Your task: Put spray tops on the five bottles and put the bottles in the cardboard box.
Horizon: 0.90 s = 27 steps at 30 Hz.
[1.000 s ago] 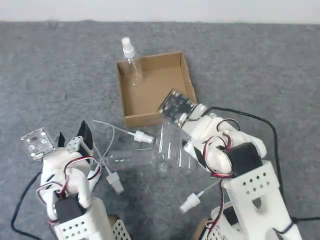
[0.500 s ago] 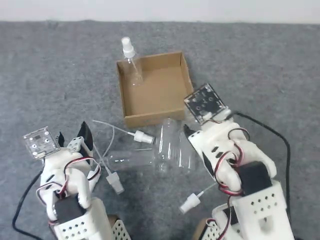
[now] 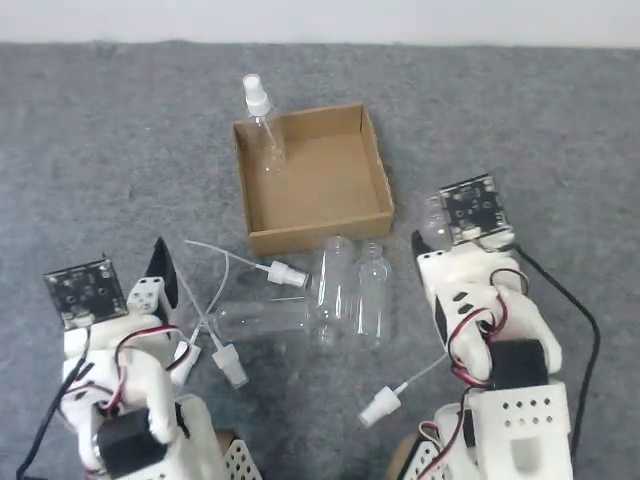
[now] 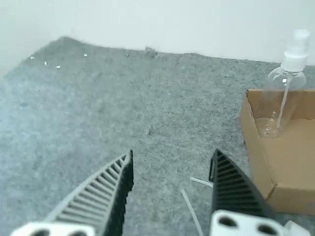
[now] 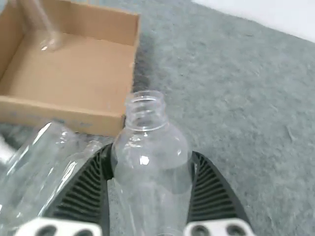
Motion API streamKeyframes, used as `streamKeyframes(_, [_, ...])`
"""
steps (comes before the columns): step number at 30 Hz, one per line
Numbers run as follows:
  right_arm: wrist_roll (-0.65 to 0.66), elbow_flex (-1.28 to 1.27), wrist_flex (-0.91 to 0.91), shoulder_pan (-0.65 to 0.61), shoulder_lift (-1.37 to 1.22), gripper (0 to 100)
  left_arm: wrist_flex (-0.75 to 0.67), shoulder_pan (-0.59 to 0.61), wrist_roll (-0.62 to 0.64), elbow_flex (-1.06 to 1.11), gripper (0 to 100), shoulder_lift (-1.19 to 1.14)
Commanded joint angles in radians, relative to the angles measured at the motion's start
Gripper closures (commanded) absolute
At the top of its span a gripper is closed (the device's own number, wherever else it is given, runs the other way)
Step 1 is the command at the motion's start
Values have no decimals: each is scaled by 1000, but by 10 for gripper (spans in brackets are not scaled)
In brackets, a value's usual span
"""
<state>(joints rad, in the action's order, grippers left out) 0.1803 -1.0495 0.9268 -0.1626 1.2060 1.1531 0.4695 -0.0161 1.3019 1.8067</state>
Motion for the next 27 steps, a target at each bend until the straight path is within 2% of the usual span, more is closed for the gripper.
streamKeyframes(1, [-49,14,-31,47,25,992,34,-2,-98,-119,765,-40])
streamKeyframes(15, [-54,-3,-33,48,33,992,81,-3,-272,-371,782,-640])
streamKeyframes(19, [-54,-26,-64,73,33,992,52,-54,-338,-395,786,-779])
streamKeyframes(27, [-54,-66,-119,97,33,992,35,-176,-354,-538,795,-1089])
